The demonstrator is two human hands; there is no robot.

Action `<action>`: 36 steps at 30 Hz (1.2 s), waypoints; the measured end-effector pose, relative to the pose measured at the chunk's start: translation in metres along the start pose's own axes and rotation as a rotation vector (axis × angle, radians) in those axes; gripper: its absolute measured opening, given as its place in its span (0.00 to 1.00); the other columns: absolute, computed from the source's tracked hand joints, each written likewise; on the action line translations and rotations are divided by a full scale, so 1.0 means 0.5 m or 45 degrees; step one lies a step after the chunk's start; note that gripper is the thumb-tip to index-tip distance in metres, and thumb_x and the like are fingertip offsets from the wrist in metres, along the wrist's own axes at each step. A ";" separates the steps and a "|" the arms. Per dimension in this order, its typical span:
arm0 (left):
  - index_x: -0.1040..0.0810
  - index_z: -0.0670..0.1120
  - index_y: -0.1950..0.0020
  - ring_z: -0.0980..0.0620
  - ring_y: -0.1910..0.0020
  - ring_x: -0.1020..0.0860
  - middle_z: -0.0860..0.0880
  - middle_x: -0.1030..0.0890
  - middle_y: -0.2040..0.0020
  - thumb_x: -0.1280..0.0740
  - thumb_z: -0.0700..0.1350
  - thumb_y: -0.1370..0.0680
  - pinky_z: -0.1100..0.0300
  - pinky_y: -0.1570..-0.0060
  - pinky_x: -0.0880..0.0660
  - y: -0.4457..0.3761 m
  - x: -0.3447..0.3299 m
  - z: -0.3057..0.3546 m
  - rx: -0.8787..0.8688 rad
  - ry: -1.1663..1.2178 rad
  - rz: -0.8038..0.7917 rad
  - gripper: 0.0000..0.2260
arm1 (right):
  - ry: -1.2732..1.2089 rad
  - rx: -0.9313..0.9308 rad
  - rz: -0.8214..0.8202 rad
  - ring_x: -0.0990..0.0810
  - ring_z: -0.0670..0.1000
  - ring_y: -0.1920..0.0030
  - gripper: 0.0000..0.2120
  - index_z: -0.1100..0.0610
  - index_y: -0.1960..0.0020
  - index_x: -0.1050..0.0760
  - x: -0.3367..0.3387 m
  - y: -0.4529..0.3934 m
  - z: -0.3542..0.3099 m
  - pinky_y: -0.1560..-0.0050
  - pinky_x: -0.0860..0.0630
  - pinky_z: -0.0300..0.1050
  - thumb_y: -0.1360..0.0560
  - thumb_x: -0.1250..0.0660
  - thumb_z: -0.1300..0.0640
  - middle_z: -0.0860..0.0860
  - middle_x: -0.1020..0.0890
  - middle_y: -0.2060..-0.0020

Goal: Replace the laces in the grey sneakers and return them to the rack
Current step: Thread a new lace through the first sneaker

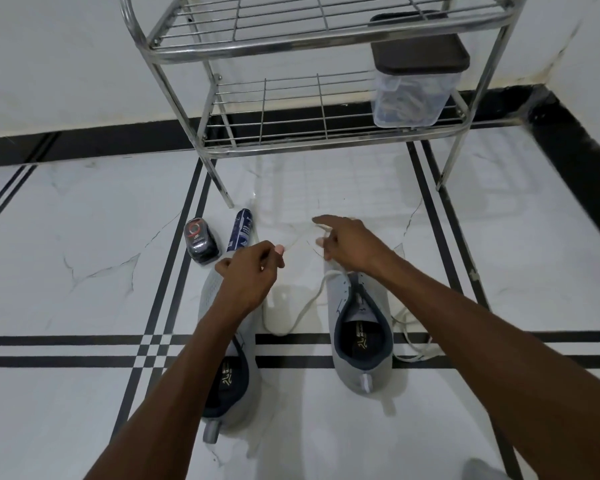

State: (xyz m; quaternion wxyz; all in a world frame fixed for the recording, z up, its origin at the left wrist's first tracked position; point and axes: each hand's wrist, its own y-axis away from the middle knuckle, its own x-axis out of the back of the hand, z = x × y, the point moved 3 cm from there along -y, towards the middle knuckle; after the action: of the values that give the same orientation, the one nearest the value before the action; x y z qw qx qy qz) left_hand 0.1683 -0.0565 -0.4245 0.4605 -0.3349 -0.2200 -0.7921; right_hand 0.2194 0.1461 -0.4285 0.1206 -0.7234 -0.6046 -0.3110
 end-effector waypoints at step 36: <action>0.13 0.44 0.55 0.60 0.65 0.21 0.49 0.14 0.60 0.27 0.41 0.26 0.77 0.61 0.31 0.004 -0.181 0.110 -0.164 0.101 -0.131 0.03 | 0.058 -0.358 0.386 0.18 0.51 0.60 0.08 0.57 0.56 0.15 0.008 0.179 0.107 0.57 0.21 0.47 0.24 0.31 0.55 0.51 0.15 0.62</action>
State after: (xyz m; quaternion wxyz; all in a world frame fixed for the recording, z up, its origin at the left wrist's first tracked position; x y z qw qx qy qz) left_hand 0.2198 0.0316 -0.4535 0.4049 -0.3205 -0.1672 -0.8399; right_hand 0.3209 0.1571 -0.4499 0.0776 -0.8085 -0.4366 -0.3869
